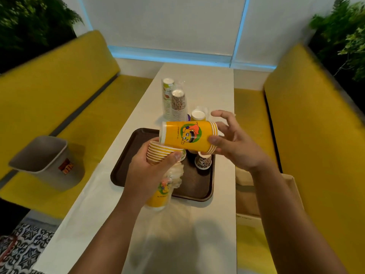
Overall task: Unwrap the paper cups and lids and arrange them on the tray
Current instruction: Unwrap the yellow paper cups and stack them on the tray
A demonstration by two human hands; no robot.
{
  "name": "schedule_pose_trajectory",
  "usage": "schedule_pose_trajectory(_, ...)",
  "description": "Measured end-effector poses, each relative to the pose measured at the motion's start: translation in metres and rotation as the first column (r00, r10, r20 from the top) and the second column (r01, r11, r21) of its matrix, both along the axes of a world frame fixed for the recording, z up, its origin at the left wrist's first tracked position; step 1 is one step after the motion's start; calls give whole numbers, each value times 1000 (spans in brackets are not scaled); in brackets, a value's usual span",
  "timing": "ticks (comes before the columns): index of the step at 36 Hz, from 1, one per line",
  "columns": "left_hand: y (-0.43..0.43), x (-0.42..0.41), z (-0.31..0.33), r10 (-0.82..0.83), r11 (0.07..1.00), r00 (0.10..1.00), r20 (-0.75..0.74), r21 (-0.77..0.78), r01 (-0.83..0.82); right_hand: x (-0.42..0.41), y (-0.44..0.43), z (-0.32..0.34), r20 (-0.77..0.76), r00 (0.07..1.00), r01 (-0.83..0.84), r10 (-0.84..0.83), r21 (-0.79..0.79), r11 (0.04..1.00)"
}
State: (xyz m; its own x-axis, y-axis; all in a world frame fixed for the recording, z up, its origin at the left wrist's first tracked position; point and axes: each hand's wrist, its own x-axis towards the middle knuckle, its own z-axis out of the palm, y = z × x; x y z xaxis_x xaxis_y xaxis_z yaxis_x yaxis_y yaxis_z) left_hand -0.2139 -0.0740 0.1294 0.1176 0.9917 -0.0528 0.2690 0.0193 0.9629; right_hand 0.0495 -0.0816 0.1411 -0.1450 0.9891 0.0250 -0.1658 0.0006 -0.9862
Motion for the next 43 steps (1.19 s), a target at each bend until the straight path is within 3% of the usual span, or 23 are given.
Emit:
schedule_pose_trajectory(4, 19, -12, 0, 66, 998, 998, -6, 3, -66, -14, 7, -12, 44, 996, -82, 84, -38, 996)
schedule_pose_trajectory(9, 40, -18, -3, 59, 998, 998, 2, -12, -59, -41, 25, -27, 305, 950, -49, 66, -64, 997)
schedule_pose_trajectory(14, 60, -27, -9, 23, 999, 1000, 3, -30, -23, -57, 49, -37, 280, 921, 265, -272, 62, 962)
schedule_pose_trajectory(19, 72, -36, -16, 19, 999, 1000, 15, -46, -18, -57, 80, -37, 61, 768, 624, -637, 146, 767)
schedule_pose_trajectory(24, 79, -45, -16, 8, 997, 999, 45, -74, -5, -51, 115, -34, 83, 589, 772, -804, 236, 590)
schedule_pose_trajectory(29, 87, -45, -12, -5, 998, 998, 55, -67, 9, -44, 143, -55, 235, 543, 752, -806, 290, 592)
schedule_pose_trajectory(39, 101, -41, -13, -48, 995, 998, 30, -82, 50, -47, 155, -104, 676, 488, 723, -552, 41, 690)
schedule_pose_trajectory(43, 104, -41, -19, -98, 989, 995, -15, -116, 95, -56, 141, -100, 706, 326, 775, -629, 181, 605)
